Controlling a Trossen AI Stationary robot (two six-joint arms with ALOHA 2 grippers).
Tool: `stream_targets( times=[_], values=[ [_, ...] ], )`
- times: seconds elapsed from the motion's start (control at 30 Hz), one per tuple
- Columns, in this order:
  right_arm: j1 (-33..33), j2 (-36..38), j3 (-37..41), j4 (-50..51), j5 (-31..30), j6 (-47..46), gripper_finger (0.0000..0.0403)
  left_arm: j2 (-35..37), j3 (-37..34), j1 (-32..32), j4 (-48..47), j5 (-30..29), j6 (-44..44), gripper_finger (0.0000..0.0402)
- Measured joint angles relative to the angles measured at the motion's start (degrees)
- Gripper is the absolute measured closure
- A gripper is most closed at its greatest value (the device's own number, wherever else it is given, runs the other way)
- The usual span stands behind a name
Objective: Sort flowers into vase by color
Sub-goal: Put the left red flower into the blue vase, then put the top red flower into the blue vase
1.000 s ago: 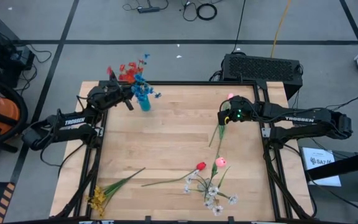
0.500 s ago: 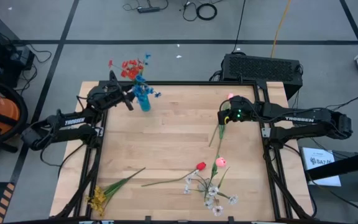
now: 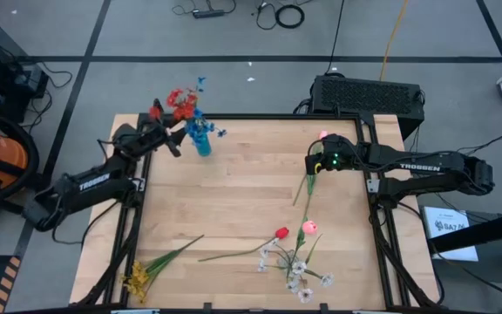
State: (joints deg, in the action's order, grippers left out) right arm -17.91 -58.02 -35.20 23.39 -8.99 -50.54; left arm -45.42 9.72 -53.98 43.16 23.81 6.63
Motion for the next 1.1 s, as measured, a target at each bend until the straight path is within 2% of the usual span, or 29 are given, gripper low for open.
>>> stream_targets(
  times=[0.2,0.4,0.5,0.63,0.77,0.83,0.93,1.1],
  values=[
    [0.0,0.0,-0.02,0.0,-0.02,0.15,0.0403,10.53,0.0,0.0,-12.23,-0.2,-0.86,0.0171],
    [0.0,0.0,-0.02,0.01,-0.28,0.17,0.0403,18.72,0.01,0.0,-20.3,-3.7,-2.76,0.0171],
    [0.0,0.0,-0.02,0.01,-0.28,0.18,0.0403,21.6,1.83,0.0,-30.09,-4.74,-2.67,0.0171],
    [0.0,0.0,-0.02,-0.02,-0.31,0.2,0.0403,23.03,7.69,-0.02,-48.31,-6.39,-5.34,0.0171],
    [0.0,-0.02,-0.02,0.04,-1.91,0.22,0.0403,23.01,12.88,0.0,-60.0,-6.3,-5.6,0.0171],
    [0.0,-0.02,-0.02,0.09,-3.96,0.22,0.0403,23.05,14.54,0.0,-64.18,-5.62,-5.44,0.0171],
    [0.0,-0.02,-0.02,0.07,-4.62,0.2,0.0403,23.03,15.9,0.0,-68.45,-4.36,-0.68,0.0171],
    [0.0,-0.02,-0.02,0.15,-4.52,-0.15,0.0403,23.07,16.0,1.07,-70.69,2.12,9.15,0.0171]
  ],
)
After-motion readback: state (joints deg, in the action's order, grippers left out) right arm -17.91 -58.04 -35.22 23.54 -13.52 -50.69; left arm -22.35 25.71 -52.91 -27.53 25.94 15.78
